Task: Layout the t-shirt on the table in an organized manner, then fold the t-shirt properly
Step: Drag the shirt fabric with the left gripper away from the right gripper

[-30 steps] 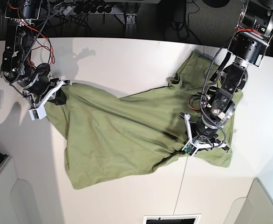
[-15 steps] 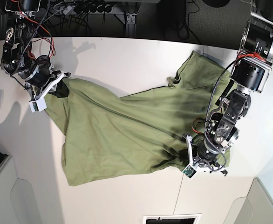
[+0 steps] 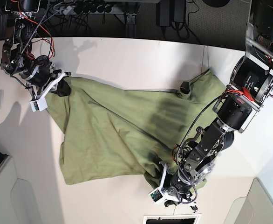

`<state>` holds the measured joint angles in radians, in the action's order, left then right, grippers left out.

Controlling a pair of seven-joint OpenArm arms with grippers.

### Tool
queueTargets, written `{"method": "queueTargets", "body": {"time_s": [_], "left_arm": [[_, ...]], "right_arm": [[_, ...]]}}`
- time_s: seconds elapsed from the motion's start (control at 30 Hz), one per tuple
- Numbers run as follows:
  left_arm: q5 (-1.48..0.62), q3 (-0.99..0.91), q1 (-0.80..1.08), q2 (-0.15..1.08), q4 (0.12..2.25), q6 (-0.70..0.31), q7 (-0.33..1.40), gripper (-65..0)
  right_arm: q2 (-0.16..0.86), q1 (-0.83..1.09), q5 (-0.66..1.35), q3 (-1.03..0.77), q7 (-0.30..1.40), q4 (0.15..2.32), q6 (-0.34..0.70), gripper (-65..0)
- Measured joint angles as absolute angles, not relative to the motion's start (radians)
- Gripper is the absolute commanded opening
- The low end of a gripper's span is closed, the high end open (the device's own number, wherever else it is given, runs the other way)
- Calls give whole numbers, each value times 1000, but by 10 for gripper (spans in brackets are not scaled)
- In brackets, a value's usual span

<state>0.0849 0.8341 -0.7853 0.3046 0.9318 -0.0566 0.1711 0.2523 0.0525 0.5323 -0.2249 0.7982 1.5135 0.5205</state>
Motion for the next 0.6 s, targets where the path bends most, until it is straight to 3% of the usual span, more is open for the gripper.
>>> {"method": "queueTargets", "body": {"time_s": [0.27,0.6], "left_arm": [[24,834,-791,310,931,-4,400,-385],[89,835,-810,338,930,-6,322,-386]], "right_arm": [[252,52,536,-225,797,1514,521,-650],[252,53,561,-225,802,1513,529,-650]]}}
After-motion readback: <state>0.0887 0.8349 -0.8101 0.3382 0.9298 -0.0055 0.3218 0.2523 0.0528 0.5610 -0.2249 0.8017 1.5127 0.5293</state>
